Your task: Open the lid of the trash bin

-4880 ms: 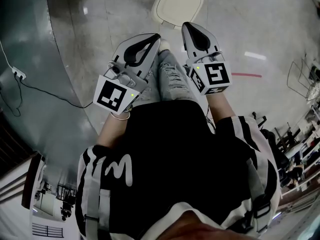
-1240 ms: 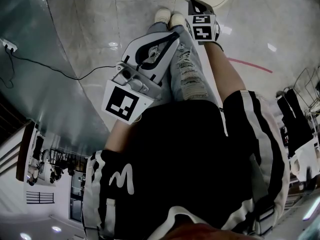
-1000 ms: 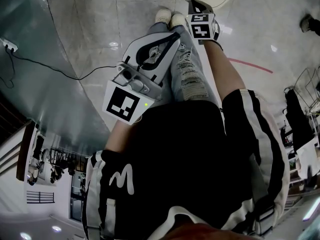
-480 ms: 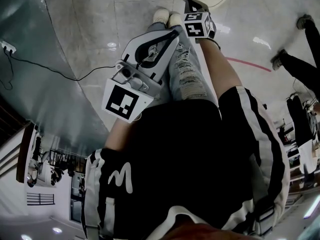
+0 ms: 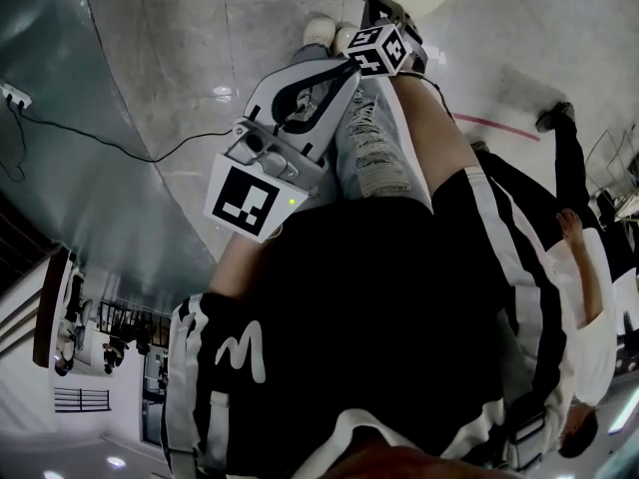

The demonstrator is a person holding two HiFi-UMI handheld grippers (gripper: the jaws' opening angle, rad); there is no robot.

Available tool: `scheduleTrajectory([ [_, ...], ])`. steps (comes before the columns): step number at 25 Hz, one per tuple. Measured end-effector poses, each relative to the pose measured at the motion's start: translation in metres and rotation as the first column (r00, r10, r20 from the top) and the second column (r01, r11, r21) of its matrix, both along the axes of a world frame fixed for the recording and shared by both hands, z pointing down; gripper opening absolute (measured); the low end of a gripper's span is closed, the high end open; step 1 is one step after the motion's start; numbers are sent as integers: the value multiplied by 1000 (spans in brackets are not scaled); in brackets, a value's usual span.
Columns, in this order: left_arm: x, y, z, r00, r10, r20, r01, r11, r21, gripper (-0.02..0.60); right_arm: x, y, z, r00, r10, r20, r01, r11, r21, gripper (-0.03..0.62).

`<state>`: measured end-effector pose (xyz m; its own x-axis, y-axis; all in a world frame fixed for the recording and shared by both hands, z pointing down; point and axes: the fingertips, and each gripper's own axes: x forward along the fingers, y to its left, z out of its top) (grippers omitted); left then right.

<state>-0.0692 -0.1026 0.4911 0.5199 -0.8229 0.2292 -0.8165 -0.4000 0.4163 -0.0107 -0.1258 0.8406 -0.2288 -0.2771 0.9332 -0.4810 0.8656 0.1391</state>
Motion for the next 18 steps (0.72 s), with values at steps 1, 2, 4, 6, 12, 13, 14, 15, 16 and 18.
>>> scheduleTrajectory([
  [1,1,0,0,1000,2,-1,-2,1000,1,2,0,0,0,1000,1,-11,-1,1000,9,11],
  [2,2,-1,-1,1000,5,-1,-5,1000,2,2,0,-1,0,1000,8,-16,-8,1000,14,11],
  [4,3,-2,-2,1000,9,0,-9,1000,5,2,0,-3,0,1000,20,-17,-19,1000,18,11],
  [6,3,-2,-2,1000,12,3,-12,1000,8,2,0,-3,1,1000,20,-23,-20,1000,18,9],
  [12,3,-3,-3,1000,18,9,-18,1000,9,2,-3,-2,-4,1000,10,-19,-9,999,37,9],
  [13,3,-3,-4,1000,19,10,-19,1000,10,2,-3,-1,-6,1000,18,-11,-17,999,41,9],
  [14,5,-3,-5,1000,20,12,-20,1000,12,2,-2,0,-8,999,33,0,-33,998,44,9],
  [15,5,-2,-6,1000,22,13,-22,1000,13,2,-1,0,-11,998,52,16,-53,998,45,9],
  [16,5,-2,-6,1000,23,15,-23,1000,15,2,-2,0,-14,997,72,35,-74,996,43,9],
  [18,3,-2,-5,1000,26,16,-27,1000,16,2,-5,-4,-22,992,101,80,-104,994,41,9],
])
